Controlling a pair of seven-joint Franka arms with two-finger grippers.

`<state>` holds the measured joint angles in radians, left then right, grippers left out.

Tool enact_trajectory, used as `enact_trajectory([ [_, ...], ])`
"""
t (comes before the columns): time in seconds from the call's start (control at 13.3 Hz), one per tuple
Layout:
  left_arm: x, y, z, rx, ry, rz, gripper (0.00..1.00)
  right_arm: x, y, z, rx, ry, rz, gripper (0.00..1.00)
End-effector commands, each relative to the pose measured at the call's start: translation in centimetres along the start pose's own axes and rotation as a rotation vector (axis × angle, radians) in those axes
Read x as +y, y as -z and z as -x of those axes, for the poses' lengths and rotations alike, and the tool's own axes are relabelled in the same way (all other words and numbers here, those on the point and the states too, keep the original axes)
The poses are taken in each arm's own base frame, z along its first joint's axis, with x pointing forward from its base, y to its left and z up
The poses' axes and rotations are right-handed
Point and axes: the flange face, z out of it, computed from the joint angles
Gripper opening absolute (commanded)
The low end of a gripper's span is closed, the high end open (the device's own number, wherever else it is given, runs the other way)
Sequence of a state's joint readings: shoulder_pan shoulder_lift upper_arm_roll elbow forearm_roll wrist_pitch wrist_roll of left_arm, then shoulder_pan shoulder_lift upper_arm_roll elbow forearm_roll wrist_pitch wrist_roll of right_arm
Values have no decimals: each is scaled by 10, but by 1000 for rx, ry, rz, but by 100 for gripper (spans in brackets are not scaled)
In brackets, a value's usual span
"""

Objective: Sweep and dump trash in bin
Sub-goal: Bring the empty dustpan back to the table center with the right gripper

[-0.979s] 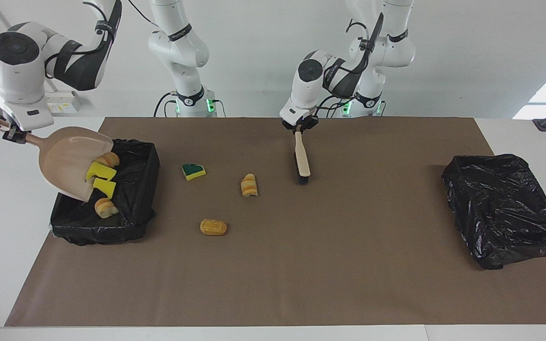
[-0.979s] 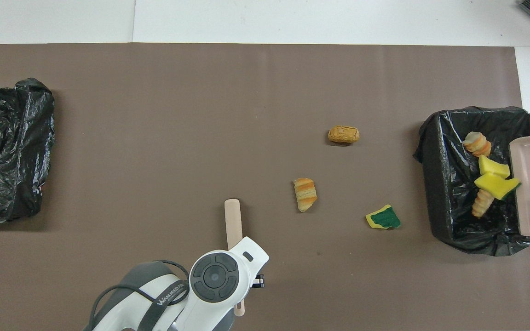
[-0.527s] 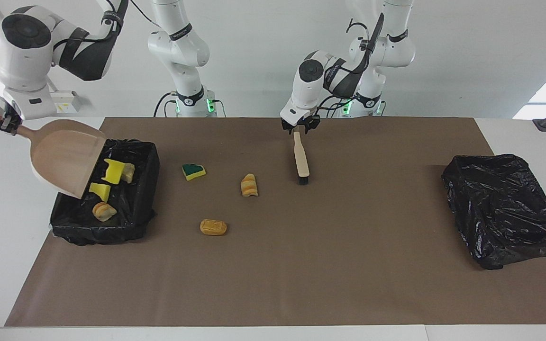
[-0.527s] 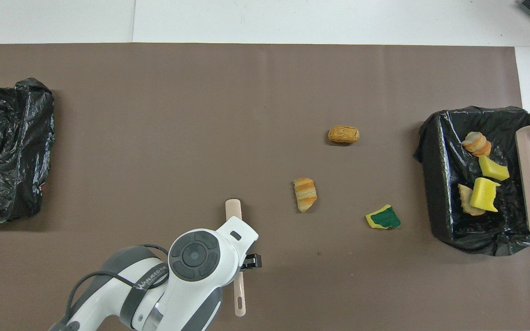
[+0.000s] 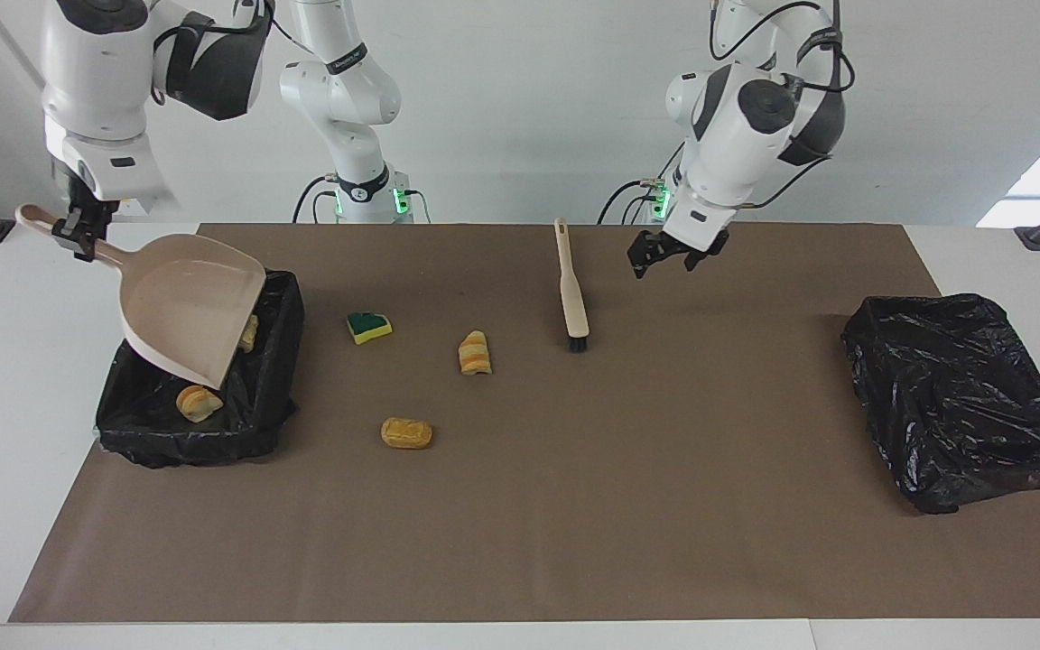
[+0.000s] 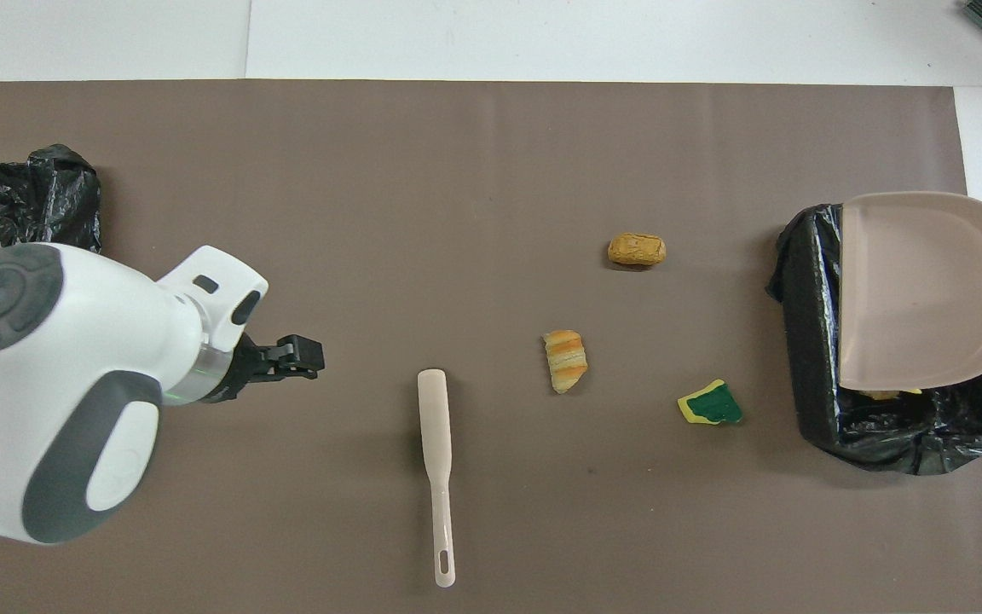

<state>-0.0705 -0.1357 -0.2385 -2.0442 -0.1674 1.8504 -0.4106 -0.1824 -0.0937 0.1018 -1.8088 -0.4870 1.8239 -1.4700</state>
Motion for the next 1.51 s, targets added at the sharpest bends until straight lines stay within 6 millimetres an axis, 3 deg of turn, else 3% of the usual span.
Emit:
enact_trajectory([
  [0.0, -49, 30, -24, -3, -80, -6, 100, -2, -3, -47, 106, -154, -51, 0],
  [0.23, -100, 65, -47, 41, -128, 4, 100, 3, -1, -113, 201, -353, -110, 0],
  [0.45, -127, 98, -56, 107, -160, -37, 100, 11, -8, -182, 236, -588, -187, 0],
  [0.68, -127, 138, -49, 115, -171, -39, 100, 19, -11, -241, 280, -826, -230, 0],
  [0.83, -127, 165, -49, 117, -174, -63, 100, 26, 8, -289, 305, -946, -230, 0],
  [1.05, -125, 177, -58, 114, -173, -66, 100, 22, 15, -356, 299, -1097, -272, 0],
  [1.43, -125, 184, -57, 126, -175, -72, 100, 8, 57, -492, 347, -1281, -339, 0],
])
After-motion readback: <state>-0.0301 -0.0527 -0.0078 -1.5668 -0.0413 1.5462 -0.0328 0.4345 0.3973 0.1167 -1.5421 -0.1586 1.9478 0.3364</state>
